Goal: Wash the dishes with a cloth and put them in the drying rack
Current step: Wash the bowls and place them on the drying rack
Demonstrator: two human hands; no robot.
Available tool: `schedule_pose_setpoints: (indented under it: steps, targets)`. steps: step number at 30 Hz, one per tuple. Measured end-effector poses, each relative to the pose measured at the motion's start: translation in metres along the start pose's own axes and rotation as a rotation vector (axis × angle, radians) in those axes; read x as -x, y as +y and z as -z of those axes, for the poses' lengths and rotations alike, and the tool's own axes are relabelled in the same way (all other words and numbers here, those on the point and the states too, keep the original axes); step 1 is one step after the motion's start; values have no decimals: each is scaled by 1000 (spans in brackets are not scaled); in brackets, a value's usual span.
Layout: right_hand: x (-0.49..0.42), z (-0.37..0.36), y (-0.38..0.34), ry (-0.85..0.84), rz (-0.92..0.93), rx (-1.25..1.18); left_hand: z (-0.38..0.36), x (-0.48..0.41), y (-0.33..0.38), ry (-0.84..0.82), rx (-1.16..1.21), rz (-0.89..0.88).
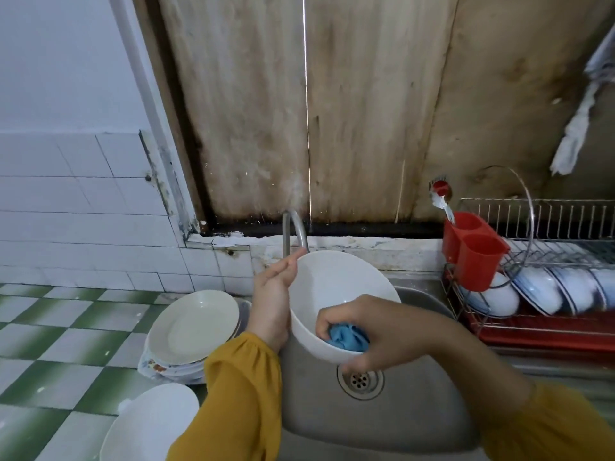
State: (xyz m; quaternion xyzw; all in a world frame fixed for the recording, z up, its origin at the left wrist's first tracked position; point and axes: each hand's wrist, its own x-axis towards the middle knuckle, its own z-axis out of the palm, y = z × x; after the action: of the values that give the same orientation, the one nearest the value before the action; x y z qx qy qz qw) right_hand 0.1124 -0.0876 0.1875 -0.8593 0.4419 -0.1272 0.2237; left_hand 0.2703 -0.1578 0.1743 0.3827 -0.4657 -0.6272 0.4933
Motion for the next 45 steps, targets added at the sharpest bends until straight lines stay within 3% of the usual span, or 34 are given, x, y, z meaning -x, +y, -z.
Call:
schedule_pose_setpoints:
  steps: [5, 9, 12, 14, 19, 22, 25, 31, 37, 40, 45]
  targets:
    - [27, 28, 0, 72, -129, -44, 11, -4, -13, -335, -349, -173]
    - [52, 44, 0, 239, -179, -345, 32, -12, -20, -656, -600, -203]
    - [61, 41, 6, 412, -100, -548, 26, -9, -27, -741, -786, -317]
    - [63, 33, 13, 527, -95, -641, 20, -11, -36, -769, -721, -357]
    - [67, 23, 18, 911, -166, -693, 3, -11, -38, -610, -514, -443]
    - [72, 26, 18, 1267, -301, -357, -9, -7, -42, -533, -447, -369]
    - [87, 32, 23, 1434, -295, 42, -29, -2, -45, -458, -351, -298]
    - [152, 54, 21, 1263, -288, 400, -93, 8, -41, -383, -270, -202]
    - [221, 66, 8, 884, -600, 288, -161, 14, -36, -327, -217, -136]
    - [251, 67, 13, 747, -707, 367, -200, 22, -33, -370, -207, -113]
    - [291, 68, 28, 844, -688, 324, -253, 40, -31, -568, -258, -166]
